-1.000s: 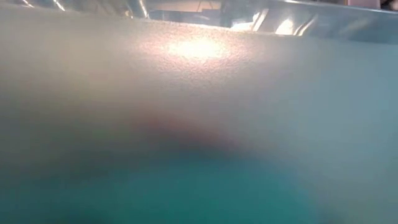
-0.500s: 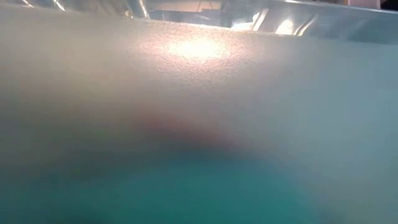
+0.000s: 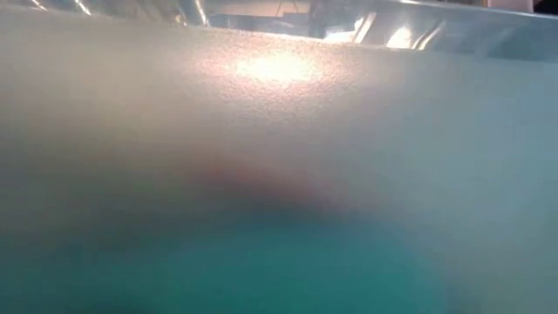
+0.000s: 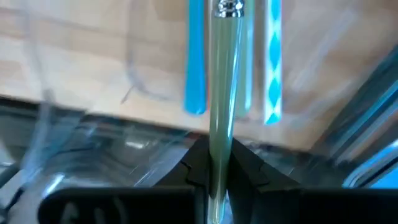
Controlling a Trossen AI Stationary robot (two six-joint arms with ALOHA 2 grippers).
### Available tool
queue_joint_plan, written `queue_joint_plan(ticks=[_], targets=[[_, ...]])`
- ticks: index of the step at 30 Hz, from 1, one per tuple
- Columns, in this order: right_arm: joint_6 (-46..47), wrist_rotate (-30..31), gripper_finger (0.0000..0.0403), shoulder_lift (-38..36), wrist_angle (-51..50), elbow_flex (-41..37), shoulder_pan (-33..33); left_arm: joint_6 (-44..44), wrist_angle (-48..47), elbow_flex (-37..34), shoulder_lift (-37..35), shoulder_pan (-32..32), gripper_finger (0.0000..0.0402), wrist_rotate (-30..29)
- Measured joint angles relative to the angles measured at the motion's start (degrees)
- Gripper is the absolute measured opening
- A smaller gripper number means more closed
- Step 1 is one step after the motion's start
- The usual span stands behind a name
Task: Pick & Place Kitchen Items
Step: Put the green table knife into the transparent bin, then return to Home Position
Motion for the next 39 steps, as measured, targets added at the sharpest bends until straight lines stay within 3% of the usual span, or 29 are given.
queue_joint_plan(ticks=[7, 14, 21, 31, 39], targets=[[-1.3, -0.7, 0.0028, 0.0, 2.9, -6.1, -1.0, 0.0, 0.0, 0.0, 0.0, 0.0, 0.0297, 0.1], [-1.1, -2.0, 0.0028, -0.2, 17.4, -14.7, -1.4, -0.1, 0.0, 0.0, 0.0, 0.0, 0.0297, 0.2], [-2.2, -4.7, 0.0031, -0.2, 16.6, -15.8, -1.5, -0.2, 0.0, 0.0, 0.0, 0.0, 0.0297, 0.1], [-7.5, -3.8, 0.0178, -0.1, 15.7, -14.1, -2.0, -0.6, 0.0, 0.0, 0.0, -0.1, 0.0297, -0.2], [-25.3, 2.7, 0.0198, 0.1, 10.0, -5.4, -5.8, -1.8, -0.1, 0.0, 0.0, -0.1, 0.0297, -0.2]])
